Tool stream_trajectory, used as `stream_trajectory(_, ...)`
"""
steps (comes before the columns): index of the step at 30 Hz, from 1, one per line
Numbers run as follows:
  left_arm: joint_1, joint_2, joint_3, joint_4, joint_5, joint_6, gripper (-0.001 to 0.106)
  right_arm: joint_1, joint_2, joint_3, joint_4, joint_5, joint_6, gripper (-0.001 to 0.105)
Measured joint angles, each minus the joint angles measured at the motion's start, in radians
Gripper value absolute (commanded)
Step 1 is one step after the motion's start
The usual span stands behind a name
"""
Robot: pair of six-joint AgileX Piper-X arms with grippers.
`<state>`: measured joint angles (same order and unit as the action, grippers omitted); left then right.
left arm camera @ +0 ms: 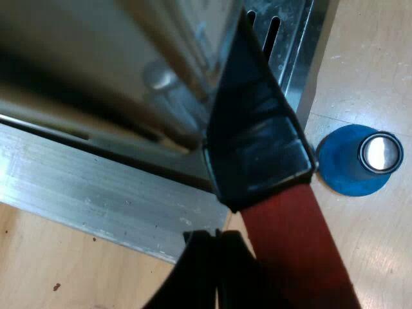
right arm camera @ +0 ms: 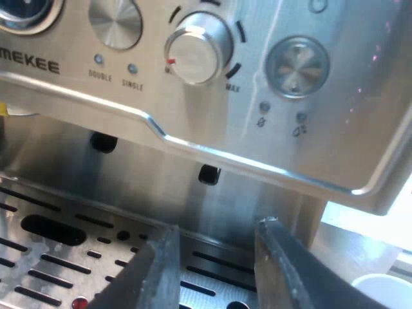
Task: Put the handle in the coffee machine
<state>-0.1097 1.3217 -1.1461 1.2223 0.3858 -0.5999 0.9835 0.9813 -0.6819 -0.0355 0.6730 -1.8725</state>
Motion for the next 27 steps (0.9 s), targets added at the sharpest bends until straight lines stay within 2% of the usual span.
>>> stream_trajectory(5, 0.0, -0.004, 0.0, 0.0, 0.0, 0.006, 0.0, 0.0, -0.025, 0.0, 0.024, 0.0, 0.0, 0.031)
stream_trajectory(9, -0.031, -0.031, 0.003, -0.022, -0.091, 0.058, 0.0, 0.0, -0.026, 0.0, 0.043, 0.0, 0.0, 0.031)
stream_trajectory(24, -0.037, -0.036, 0.005, -0.022, -0.099, 0.064, 0.0, 0.0, -0.026, 0.0, 0.076, 0.0, 0.001, 0.031)
stream_trajectory(27, -0.062, -0.042, 0.005, -0.022, -0.144, 0.064, 0.0, 0.0, -0.026, 0.0, 0.076, 0.0, 0.001, 0.031)
